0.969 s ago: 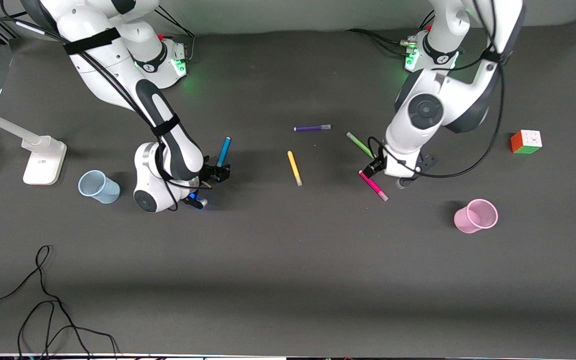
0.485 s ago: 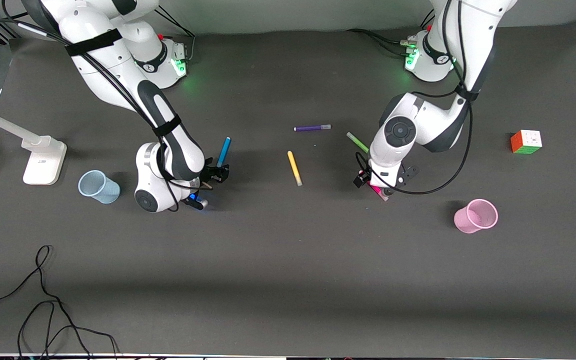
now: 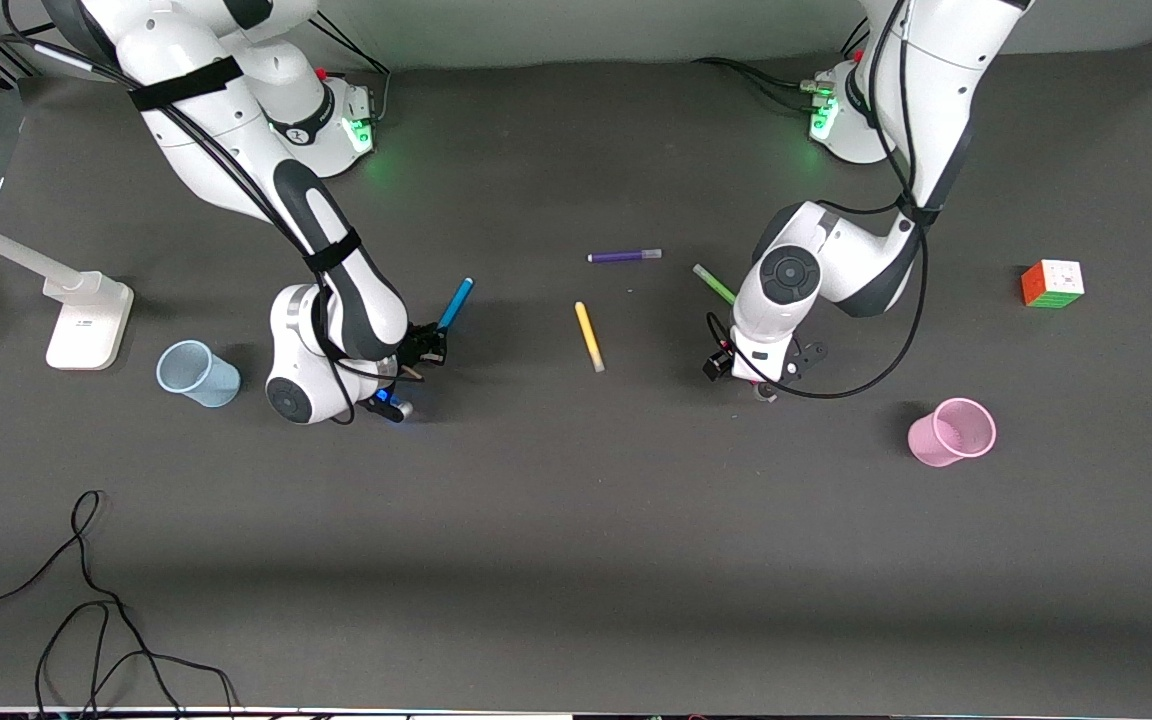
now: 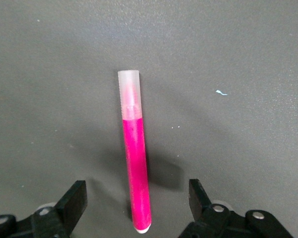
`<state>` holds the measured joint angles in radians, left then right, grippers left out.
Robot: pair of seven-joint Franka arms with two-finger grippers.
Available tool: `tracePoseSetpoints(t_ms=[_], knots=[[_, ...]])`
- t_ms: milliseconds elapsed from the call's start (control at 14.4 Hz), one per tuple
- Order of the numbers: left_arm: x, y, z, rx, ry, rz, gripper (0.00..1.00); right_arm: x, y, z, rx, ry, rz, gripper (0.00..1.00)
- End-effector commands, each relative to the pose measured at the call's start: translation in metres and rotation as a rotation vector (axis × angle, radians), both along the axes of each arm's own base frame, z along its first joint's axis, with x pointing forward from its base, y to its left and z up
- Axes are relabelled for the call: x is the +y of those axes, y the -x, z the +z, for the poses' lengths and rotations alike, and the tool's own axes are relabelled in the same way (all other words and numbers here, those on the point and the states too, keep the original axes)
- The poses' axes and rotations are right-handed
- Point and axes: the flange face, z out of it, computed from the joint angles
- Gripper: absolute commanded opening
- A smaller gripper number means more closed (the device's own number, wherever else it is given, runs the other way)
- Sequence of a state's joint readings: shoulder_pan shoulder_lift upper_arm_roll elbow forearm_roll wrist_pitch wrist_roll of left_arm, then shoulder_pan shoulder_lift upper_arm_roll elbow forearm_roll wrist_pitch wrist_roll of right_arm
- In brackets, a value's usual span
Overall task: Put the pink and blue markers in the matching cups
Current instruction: 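Carry the blue marker toward the blue cup while the left gripper carries pink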
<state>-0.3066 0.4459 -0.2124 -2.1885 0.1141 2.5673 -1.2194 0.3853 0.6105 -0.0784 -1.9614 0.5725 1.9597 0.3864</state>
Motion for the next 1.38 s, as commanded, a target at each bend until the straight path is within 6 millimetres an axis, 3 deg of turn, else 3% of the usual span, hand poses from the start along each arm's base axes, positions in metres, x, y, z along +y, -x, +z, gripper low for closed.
tracePoseSetpoints(t_ms=[0, 208, 346, 554, 762, 900, 1038, 1177, 1315], knots=[[-0.004, -0.002, -0.002, -0.018, -0.014, -0.022, 0.71, -0.005, 0.000, 0.012, -0.009, -0.018, -0.007, 0.00], [-0.006, 0.000, -0.002, -0.016, -0.016, -0.028, 0.48, -0.034, -0.011, 0.063, -0.012, -0.032, 0.009, 0.00], [-0.007, -0.001, 0.001, -0.016, -0.019, -0.030, 0.32, -0.071, -0.020, 0.118, -0.057, -0.010, 0.049, 0.00], [-0.009, -0.001, 0.005, -0.020, -0.019, -0.029, 0.17, -0.122, -0.029, 0.207, -0.197, 0.015, 0.040, 0.00], [-0.009, -0.005, 0.010, -0.022, -0.020, -0.025, 0.06, -0.146, -0.027, 0.280, -0.363, 0.086, 0.104, 0.00], [-0.009, -0.018, 0.031, -0.018, -0.038, -0.023, 0.05, -0.158, -0.022, 0.314, -0.467, 0.064, 0.201, 0.00], [-0.003, -0.040, 0.061, -0.006, -0.052, -0.027, 0.03, -0.188, -0.019, 0.335, -0.541, 0.056, 0.213, 0.00], [0.026, -0.072, 0.103, 0.021, -0.039, -0.018, 0.02, -0.200, -0.018, 0.355, -0.613, 0.175, 0.324, 0.00], [0.065, -0.095, 0.153, 0.092, 0.041, -0.071, 0.02, -0.210, -0.015, 0.363, -0.674, 0.180, 0.413, 0.00]])
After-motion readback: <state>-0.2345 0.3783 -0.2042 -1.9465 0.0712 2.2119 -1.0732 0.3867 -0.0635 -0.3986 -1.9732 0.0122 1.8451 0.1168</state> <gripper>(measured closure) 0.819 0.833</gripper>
